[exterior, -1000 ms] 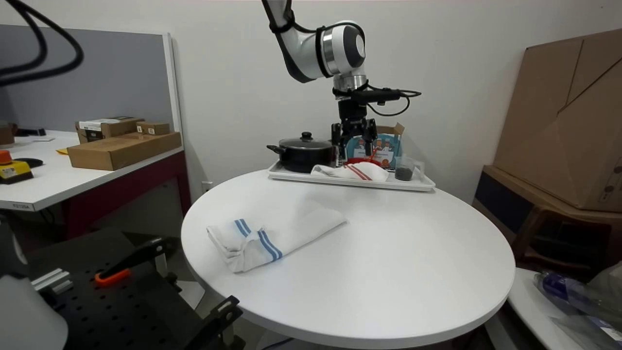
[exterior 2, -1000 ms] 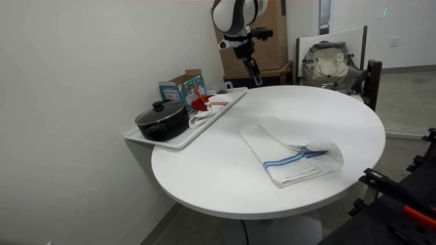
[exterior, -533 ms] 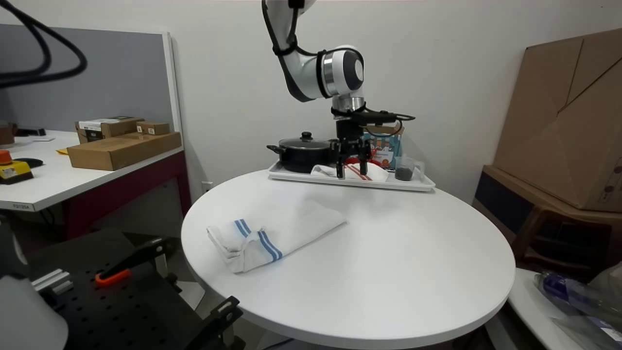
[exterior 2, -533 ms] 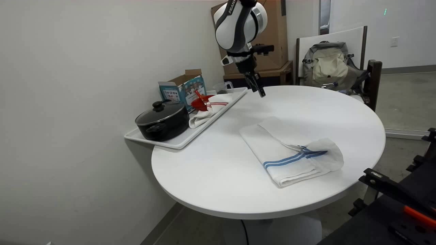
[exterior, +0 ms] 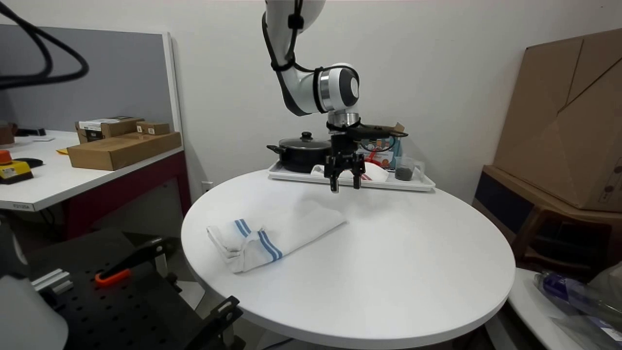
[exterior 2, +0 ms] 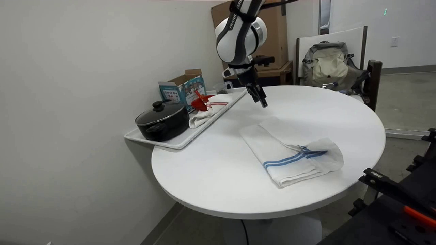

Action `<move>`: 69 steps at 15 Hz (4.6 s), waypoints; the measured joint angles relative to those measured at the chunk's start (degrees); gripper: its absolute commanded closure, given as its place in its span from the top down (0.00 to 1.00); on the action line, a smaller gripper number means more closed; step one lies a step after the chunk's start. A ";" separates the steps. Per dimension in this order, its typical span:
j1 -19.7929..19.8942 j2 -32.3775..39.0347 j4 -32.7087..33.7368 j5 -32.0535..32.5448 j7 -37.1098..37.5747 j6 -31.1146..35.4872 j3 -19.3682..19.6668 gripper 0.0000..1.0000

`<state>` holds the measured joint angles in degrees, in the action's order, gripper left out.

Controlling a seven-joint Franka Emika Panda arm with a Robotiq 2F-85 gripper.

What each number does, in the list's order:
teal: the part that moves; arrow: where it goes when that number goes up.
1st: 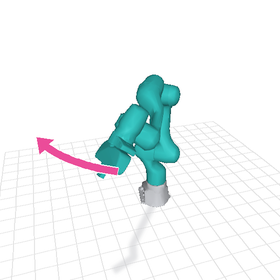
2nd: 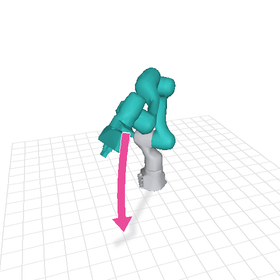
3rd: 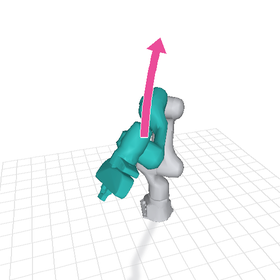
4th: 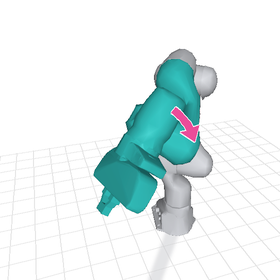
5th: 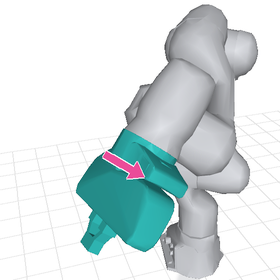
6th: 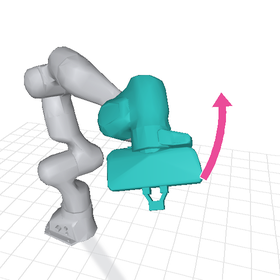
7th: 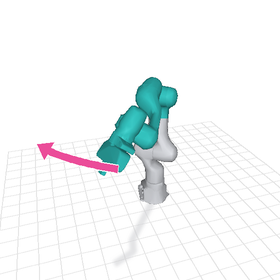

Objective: Fold the towel twice

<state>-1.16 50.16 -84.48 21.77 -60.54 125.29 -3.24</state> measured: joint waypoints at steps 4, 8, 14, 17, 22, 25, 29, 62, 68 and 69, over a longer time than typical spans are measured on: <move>-0.54 1.22 0.02 0.00 0.87 0.00 0.02 1.00; -1.37 2.46 0.01 0.03 1.61 0.00 0.04 1.00; -2.31 3.41 0.00 0.16 2.34 0.00 0.14 1.00; -2.48 3.81 -0.04 0.31 2.35 0.00 0.14 1.00; -2.75 3.95 -0.29 0.80 2.35 0.00 0.19 1.00; -2.80 4.09 -0.35 0.96 2.35 0.00 0.29 0.90; -2.85 4.43 -0.39 1.54 2.35 0.00 0.31 0.55; -2.19 -7.67 -1.13 4.31 5.44 0.31 2.74 0.01; -7.49 -11.62 -13.06 5.21 5.43 0.46 -1.86 0.01; -7.88 -12.38 -14.72 5.22 5.40 0.45 -2.48 0.01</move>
<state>-9.03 37.78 -99.20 26.98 -55.14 125.74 -5.72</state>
